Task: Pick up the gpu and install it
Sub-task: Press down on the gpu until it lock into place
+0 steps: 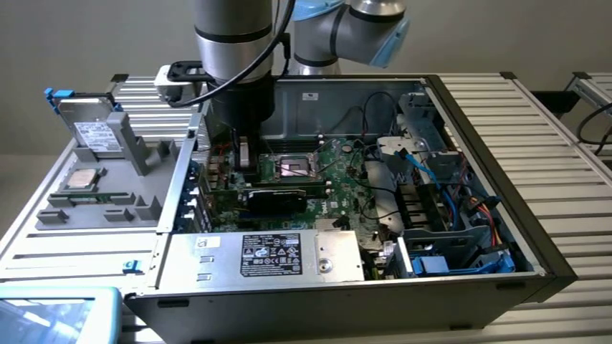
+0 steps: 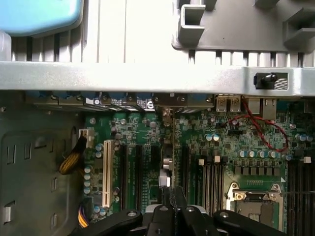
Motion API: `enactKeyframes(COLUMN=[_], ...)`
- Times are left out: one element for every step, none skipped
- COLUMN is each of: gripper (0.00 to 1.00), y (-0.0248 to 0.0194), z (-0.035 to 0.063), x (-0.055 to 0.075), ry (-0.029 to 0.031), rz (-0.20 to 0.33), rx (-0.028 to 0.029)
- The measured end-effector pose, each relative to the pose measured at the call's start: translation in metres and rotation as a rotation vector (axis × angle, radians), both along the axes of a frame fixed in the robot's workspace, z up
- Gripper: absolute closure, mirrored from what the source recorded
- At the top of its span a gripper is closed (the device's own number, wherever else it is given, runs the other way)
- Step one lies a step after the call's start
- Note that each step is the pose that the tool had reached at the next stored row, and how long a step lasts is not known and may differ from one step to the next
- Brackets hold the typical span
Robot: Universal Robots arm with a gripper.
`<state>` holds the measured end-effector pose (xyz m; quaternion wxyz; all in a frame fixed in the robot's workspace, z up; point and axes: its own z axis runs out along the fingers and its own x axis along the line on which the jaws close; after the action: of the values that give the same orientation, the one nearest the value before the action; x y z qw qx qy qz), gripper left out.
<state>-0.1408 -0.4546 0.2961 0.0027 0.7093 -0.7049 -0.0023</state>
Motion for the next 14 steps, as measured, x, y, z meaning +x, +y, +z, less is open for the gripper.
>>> enactKeyframes(gripper=[0.88,0.88,0.88,0.88,0.88,0.88,0.88,0.88,0.88,0.88,0.88,0.88,0.88,0.88], y=[0.0000,0.0000,-0.0001,0.0000,0.0000,0.0001,0.0004,0.0005,0.0008,0.0012,0.0014,0.0017,0.0018,0.0020], z=[-0.0011,-0.0026,-0.0045,-0.0063,-0.0080,-0.0099,-0.0119,-0.0136,-0.0154,-0.0172,-0.0190,-0.0208,-0.0226,-0.0246], x=[0.000,0.000,0.000,0.000,-0.001,-0.001,-0.001,-0.001,-0.001,-0.001,-0.001,-0.001,-0.001,-0.001], ry=[-0.0043,-0.0067,-0.0077,-0.0079,-0.0078,-0.0079,-0.0079,-0.0079,-0.0079,-0.0078,-0.0079,-0.0080,-0.0079,-0.0080], rz=[0.000,0.000,0.000,0.000,0.000,0.000,0.000,0.000,0.000,0.000,0.000,0.000,0.000,0.000], rx=[-0.0001,0.0000,0.0000,0.0000,-0.0002,-0.0003,-0.0004,-0.0007,-0.0009,-0.0013,-0.0015,-0.0018,-0.0022,-0.0024])
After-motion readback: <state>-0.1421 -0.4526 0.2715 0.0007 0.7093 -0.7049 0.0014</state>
